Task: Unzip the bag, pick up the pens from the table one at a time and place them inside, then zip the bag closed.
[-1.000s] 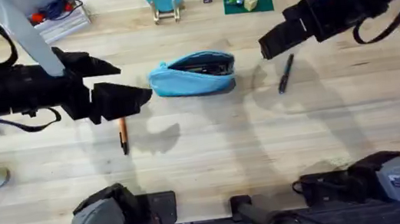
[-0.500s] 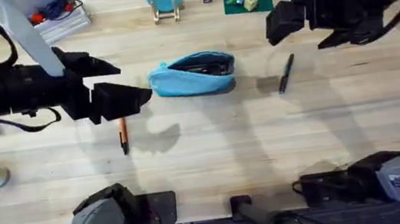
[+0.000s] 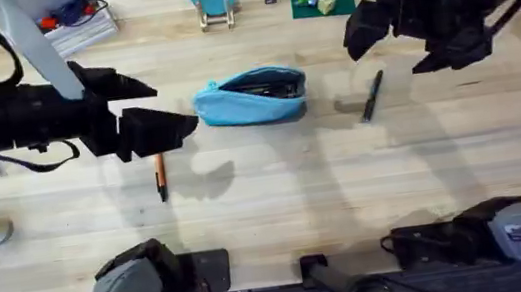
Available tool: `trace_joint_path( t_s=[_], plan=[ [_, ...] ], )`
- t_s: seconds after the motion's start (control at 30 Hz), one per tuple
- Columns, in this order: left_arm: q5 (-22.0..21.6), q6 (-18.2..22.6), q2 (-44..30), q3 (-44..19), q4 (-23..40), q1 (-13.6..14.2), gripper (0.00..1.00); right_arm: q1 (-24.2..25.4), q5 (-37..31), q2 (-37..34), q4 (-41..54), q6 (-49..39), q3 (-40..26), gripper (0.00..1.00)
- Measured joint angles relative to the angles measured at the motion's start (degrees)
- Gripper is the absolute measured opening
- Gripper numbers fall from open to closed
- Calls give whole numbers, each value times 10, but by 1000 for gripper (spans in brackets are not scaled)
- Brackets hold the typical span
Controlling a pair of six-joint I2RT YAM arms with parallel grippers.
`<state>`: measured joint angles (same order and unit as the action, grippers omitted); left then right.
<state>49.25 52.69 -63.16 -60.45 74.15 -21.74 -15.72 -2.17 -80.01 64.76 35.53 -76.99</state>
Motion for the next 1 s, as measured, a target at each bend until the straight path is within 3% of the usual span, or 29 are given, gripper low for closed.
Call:
trace_joint_path(
  t_s=[0.47, 1.0],
  plan=[
    [0, 0, 0, 0, 0, 0, 994, 54, 0, -48, 17, 58, 0, 998],
    [0, 0, 0, 0, 0, 0, 995, 58, -6, -135, 21, 106, 0, 998]
  ],
)
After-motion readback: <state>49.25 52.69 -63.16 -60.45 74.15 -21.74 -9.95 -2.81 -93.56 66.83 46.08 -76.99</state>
